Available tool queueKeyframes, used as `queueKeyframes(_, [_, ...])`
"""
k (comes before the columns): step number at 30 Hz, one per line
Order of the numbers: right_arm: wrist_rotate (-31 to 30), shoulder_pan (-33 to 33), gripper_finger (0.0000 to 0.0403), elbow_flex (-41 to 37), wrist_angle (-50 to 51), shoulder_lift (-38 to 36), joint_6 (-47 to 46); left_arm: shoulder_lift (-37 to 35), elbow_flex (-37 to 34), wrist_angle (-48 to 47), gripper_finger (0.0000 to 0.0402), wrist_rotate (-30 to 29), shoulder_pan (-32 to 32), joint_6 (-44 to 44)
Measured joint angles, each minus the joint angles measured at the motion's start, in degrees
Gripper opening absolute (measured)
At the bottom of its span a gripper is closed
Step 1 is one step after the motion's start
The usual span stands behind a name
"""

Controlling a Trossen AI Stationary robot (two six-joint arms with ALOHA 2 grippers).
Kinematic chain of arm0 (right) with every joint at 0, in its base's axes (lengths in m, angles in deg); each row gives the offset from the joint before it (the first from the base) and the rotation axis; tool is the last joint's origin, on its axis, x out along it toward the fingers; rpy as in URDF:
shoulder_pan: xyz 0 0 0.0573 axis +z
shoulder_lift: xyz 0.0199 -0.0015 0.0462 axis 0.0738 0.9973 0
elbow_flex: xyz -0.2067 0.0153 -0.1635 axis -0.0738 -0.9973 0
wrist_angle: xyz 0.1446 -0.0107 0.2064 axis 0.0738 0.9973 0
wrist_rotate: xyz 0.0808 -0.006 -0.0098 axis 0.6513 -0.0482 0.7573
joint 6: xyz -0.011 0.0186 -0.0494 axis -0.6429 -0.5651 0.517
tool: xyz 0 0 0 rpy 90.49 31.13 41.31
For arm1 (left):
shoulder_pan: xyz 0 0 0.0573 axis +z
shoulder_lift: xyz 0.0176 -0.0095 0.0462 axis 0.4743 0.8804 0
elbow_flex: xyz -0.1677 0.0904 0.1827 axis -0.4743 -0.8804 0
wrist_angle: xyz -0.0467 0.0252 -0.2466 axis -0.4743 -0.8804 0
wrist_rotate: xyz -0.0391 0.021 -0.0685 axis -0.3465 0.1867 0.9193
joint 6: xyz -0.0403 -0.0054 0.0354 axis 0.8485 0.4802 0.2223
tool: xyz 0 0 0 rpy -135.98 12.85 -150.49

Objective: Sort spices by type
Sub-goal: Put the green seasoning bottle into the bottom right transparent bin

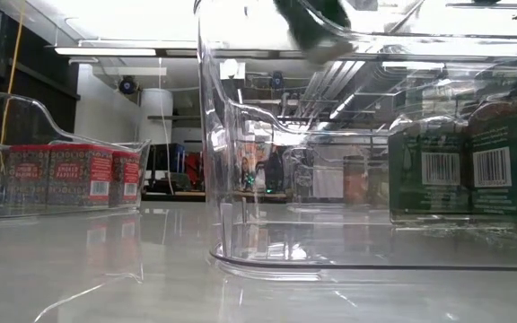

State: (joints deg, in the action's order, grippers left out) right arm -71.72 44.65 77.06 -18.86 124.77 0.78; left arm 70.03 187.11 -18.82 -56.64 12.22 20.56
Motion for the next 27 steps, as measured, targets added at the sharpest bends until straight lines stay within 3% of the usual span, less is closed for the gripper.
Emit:
queueKeyframes(6, [0.03, 2.19, 0.0108, 3.38, 2.75, -0.04, -4.67, 5.35, 1.30, 7.55, 0.0166, 1.06, -0.21, -0.08])
queueKeyframes(16, [0.68, 1.33, 0.0108, 6.13, 2.02, -0.04, -6.26, 8.29, 1.28, 3.80, 0.0166, 2.92, -0.16, 2.36])
queueKeyframes(21, [1.34, 0.30, 0.0108, 6.26, 0.10, -0.04, -6.26, 8.51, 1.28, 3.85, 0.0166, 1.00, 0.10, 0.42])
queueKeyframes(27, [1.57, -0.70, 0.0108, 6.26, -2.67, -0.04, -3.91, 11.97, 1.11, 1.83, 0.0213, 0.37, 0.37, 0.34])
